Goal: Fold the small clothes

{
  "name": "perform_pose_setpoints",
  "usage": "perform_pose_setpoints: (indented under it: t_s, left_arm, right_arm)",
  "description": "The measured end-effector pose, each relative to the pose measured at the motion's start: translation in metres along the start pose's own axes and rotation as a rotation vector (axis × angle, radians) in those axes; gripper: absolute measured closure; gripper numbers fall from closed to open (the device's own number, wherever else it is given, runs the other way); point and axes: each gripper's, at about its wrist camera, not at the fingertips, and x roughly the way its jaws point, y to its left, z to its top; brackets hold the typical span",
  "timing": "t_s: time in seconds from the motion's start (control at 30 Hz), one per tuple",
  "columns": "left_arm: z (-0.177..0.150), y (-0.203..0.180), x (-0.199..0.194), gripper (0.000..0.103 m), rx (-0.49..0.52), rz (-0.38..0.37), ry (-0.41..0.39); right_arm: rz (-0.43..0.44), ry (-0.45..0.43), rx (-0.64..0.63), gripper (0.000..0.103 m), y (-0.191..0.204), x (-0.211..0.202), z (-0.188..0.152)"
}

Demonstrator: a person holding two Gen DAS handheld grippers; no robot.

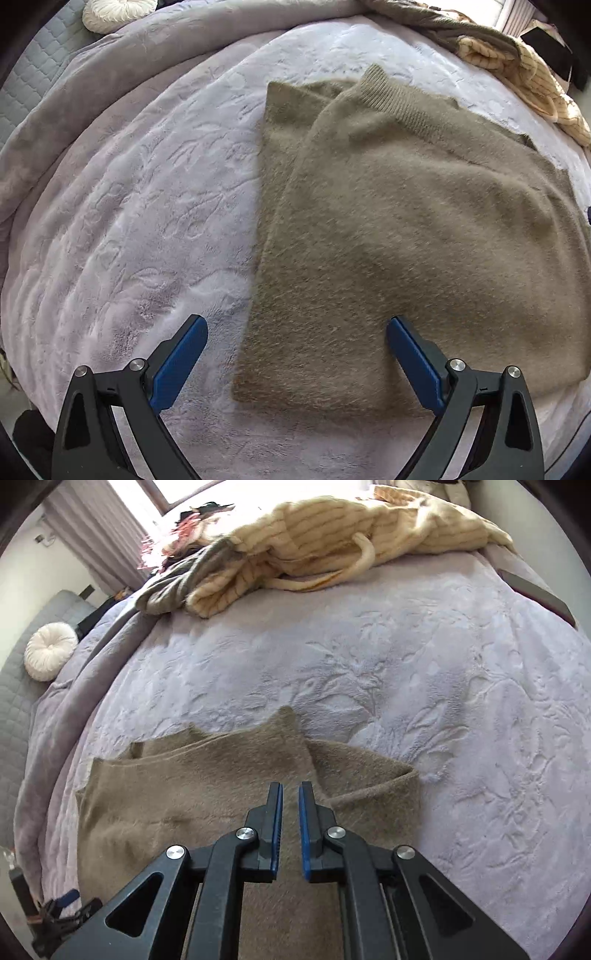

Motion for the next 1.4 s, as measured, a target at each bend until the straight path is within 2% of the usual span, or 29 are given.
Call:
perform_pose_setpoints:
  t_s: [0.1, 0.13, 0.23, 0.33, 0.43, 0.47, 0.53, 0.67, 0.8, 0.9, 1.03, 1.1, 1.3, 1.4]
  left_arm:
    - [-0.007, 0.015, 0.002, 0.005, -0.049, -0.007, 0.029]
    - [-0.010, 0.020, 0.000, 0.005, -0.060, -0.001, 0.034]
    - [-0.017, 0.034, -0.010, 0.005, -0.066, 0.035, 0.036]
    - [-0.023, 0.046, -0.017, 0.005, -0.082, 0.027, 0.052]
    - [-0.029, 0.052, -0.023, 0.005, -0.089, 0.038, 0.061]
    - [-0.030, 0.051, -0.025, 0.005, -0.090, 0.039, 0.063]
    - [-0.032, 0.049, -0.028, 0.005, -0.094, 0.033, 0.066]
    - [-0.037, 0.043, -0.032, 0.005, -0.082, 0.013, 0.061]
    - [-0.046, 0.042, -0.029, 0.005, -0.067, -0.011, 0.069]
    - [-0.048, 0.049, -0.027, 0.005, -0.060, -0.039, 0.070]
    - [-0.038, 0.068, -0.013, 0.005, -0.034, -0.088, 0.092]
    - [-0.035, 0.075, -0.009, 0.005, -0.011, -0.103, 0.106]
    - [-0.019, 0.096, -0.001, 0.005, 0.079, -0.166, 0.096]
    - [-0.014, 0.108, 0.004, 0.005, 0.089, -0.183, 0.099]
  right_arm:
    - [-0.016, 0.115, -0.031, 0.091, -0.005, 0.019, -0.018]
    - [-0.025, 0.122, -0.014, 0.092, -0.011, 0.021, -0.023]
    - [0.050, 0.086, 0.126, 0.092, -0.040, 0.006, -0.039]
    - [0.057, 0.080, 0.156, 0.088, -0.045, -0.014, -0.048]
    - [0.145, 0.092, 0.174, 0.070, -0.042, -0.032, -0.060]
    - [0.177, 0.098, 0.183, 0.060, -0.039, -0.035, -0.064]
    - [0.269, 0.124, 0.201, 0.059, -0.027, -0.037, -0.076]
    - [0.434, 0.229, 0.188, 0.059, 0.010, -0.026, -0.105]
    - [0.540, 0.353, 0.179, 0.059, 0.054, -0.002, -0.139]
    - [0.586, 0.417, 0.205, 0.059, 0.084, 0.018, -0.160]
    - [0.620, 0.450, 0.257, 0.058, 0.121, 0.037, -0.181]
    - [0.625, 0.451, 0.290, 0.055, 0.136, 0.042, -0.192]
    - [0.570, 0.418, 0.390, 0.055, 0.162, 0.049, -0.216]
    - [0.540, 0.393, 0.422, 0.055, 0.171, 0.049, -0.226]
